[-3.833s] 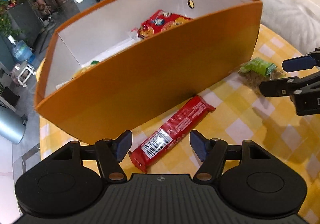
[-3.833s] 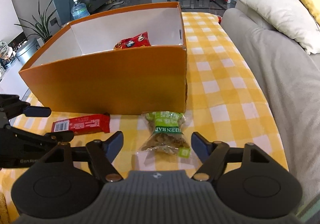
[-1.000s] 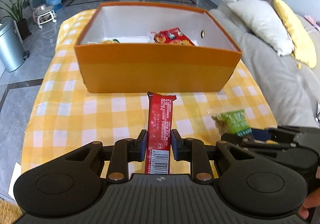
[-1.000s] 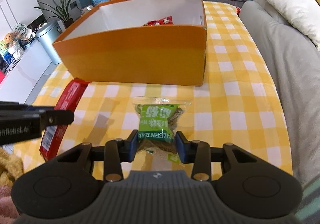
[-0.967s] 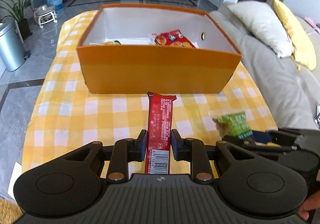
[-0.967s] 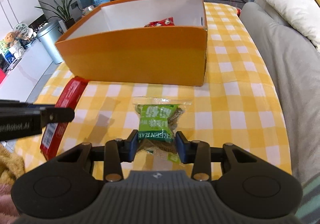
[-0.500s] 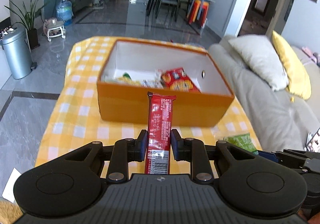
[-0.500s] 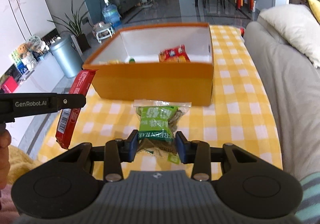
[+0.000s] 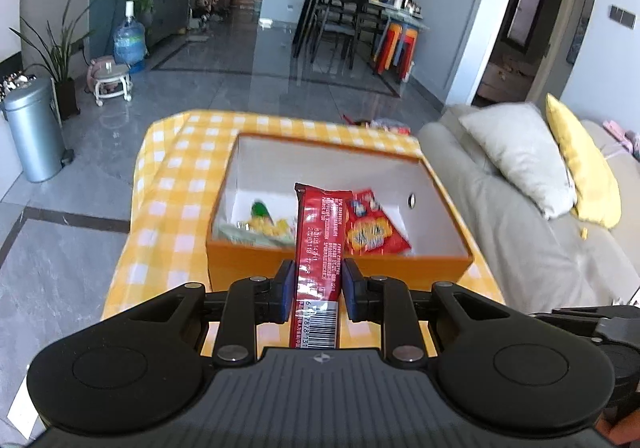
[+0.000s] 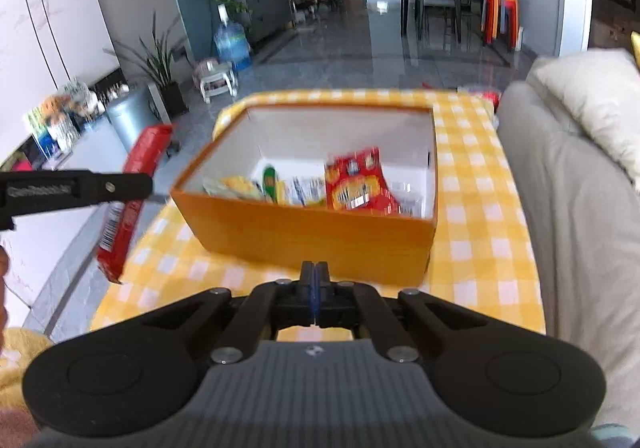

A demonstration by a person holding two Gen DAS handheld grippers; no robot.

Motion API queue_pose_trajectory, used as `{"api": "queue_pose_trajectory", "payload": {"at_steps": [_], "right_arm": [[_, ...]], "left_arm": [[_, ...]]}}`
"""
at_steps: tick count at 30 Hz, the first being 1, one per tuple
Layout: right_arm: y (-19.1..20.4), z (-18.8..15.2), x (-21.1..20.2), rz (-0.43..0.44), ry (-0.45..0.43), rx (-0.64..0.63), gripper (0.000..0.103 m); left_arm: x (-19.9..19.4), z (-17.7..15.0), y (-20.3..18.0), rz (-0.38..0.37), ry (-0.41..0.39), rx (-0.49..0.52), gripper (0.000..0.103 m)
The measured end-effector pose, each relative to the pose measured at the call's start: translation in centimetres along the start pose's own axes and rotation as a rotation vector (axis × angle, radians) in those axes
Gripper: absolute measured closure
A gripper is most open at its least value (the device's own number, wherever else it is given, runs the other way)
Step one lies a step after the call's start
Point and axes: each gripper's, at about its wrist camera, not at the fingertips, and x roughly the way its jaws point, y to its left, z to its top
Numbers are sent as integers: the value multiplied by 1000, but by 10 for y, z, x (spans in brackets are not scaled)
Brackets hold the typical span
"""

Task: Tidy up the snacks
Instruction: 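Grasp the red bar with the left tool while the right tool grasps the dried-meat bag, then carry both snacks over the orange box and open both tools to drop them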

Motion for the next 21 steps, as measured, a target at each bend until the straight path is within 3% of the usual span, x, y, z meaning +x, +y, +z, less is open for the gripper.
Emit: {"api": "queue_pose_trajectory", "payload": {"at_steps": [1,3,4,6,8,12,15,19,21], "right_arm": [[-2,-5,5,-5,21,4,103],[-7,-17,13,-33,56,21,93],[-9,-25,18,-46,81,32,76],[-14,-41,26,-45,129,57,56],[-17,-58,37,-21,207,61,54],[-16,-81,59,-23,336,23,39],[-13,-87,69,-27,380,-1,41],[-11,-92,80,-24,420,-8,57],[-14,-94,83,-22,417,-2,60]], "left_arm": [[3,-5,1,2,16,-1,76],[9,-17,4,2,53,-11,76],[13,-22,5,3,69,-17,76],[15,-30,8,7,95,-29,76],[17,-37,11,8,118,-42,76],[20,-48,15,12,154,-56,76],[21,-52,17,14,171,-70,76],[22,-52,18,17,179,-76,76],[24,-52,18,18,182,-79,76]]}}
